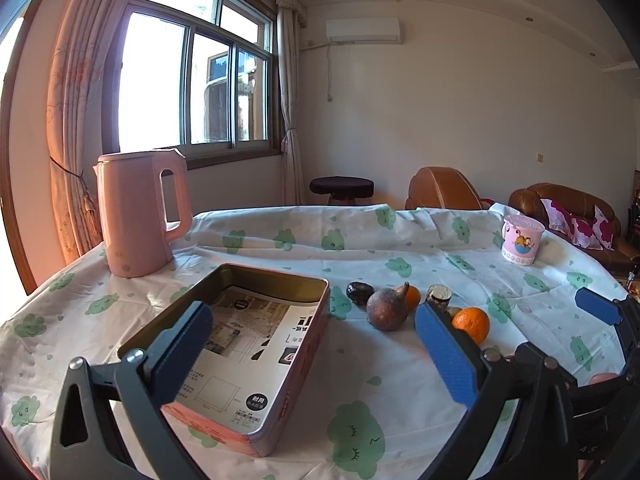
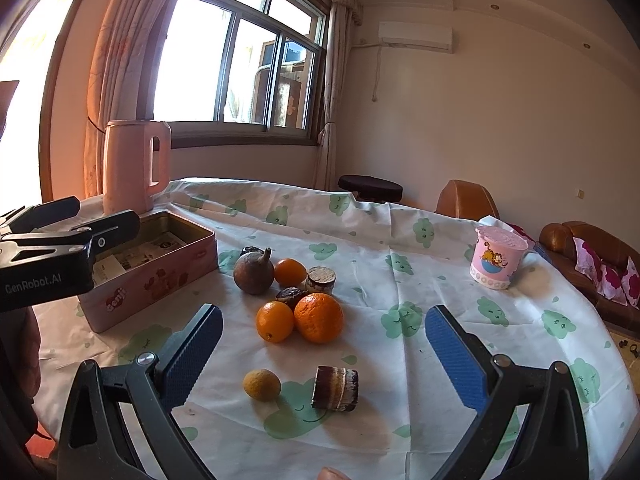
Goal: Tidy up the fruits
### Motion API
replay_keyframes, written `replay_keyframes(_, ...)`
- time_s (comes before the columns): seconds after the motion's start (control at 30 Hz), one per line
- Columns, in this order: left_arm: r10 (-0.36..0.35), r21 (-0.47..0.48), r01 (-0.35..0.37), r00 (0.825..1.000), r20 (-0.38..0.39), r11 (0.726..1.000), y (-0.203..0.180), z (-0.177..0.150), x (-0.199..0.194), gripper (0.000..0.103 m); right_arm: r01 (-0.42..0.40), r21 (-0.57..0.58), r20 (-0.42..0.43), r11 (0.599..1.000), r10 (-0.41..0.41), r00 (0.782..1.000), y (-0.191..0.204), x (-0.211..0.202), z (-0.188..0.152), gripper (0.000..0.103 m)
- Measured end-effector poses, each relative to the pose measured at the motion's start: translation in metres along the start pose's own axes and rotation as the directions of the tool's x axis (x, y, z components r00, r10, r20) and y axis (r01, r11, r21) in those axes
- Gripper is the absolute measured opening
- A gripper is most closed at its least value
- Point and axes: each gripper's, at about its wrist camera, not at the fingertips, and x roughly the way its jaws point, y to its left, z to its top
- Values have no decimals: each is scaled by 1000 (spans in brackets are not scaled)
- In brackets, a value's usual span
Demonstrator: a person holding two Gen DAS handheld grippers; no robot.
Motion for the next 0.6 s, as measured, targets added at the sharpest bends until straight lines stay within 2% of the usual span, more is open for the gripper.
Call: replay_keyframes(0.6, 5, -2, -5, 1000, -2, 1000, 2, 0, -1, 103, -19, -1, -12, 1000, 19, 1000, 6, 1, -4, 102)
